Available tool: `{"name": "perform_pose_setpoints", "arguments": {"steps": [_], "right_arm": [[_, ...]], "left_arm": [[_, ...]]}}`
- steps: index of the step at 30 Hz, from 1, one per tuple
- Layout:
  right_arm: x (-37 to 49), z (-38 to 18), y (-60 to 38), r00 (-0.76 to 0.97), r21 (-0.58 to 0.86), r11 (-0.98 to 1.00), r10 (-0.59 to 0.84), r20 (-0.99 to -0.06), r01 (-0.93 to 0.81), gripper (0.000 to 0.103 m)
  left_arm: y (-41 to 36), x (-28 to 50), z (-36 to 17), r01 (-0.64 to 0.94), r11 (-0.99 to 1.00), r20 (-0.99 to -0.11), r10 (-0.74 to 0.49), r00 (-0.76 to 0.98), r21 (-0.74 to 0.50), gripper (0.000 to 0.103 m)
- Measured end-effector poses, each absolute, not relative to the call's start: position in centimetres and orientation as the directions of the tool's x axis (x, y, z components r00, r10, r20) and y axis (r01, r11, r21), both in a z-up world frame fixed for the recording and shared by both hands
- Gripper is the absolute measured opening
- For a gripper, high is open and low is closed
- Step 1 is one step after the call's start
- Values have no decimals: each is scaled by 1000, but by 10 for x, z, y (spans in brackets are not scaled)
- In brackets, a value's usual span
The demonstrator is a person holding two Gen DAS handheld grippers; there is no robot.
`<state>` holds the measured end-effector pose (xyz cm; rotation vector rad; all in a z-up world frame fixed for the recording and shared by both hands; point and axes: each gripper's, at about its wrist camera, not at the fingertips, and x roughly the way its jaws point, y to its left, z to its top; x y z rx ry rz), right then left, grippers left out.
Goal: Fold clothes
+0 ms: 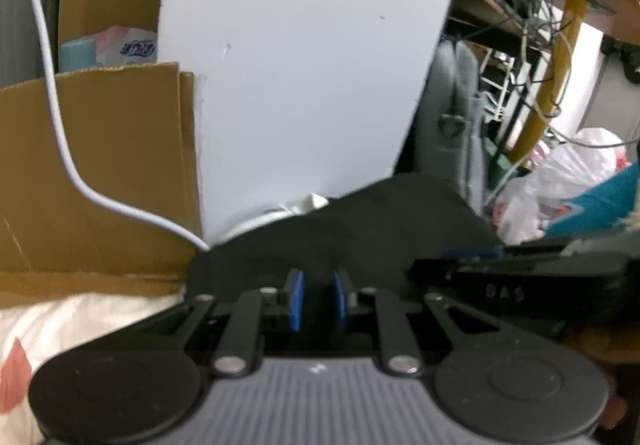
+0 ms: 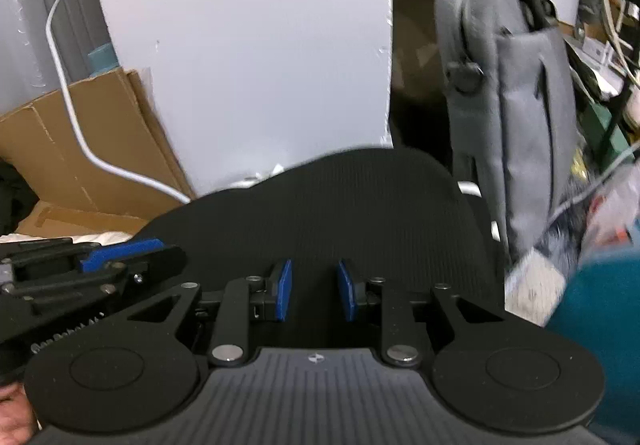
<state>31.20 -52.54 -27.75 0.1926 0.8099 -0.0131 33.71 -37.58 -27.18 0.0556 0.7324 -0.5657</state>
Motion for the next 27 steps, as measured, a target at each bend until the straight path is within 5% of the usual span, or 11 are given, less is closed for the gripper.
{"name": "perform_pose_setpoints", "arguments": {"steps": [14, 20, 23, 27], "right_arm": [[215, -288, -515, 624, 182, 972, 53, -780, 146, 30], [197, -276, -507, 558, 186, 969, 66, -827, 161, 30], [188, -261, -503, 555, 181, 969, 58, -830, 170, 42], [173, -237, -499, 558, 191, 964, 56, -828, 186, 44]], "left_arm": [[-346, 282, -277, 493, 857, -761, -416, 498, -147, 20], [-326, 270, -244, 502, 859, -799, -373, 472, -105, 19], [-306, 261, -218, 479, 870, -811, -360, 461, -115, 19], [-288, 249, -185, 479, 873, -818, -340, 465, -90, 21]]}}
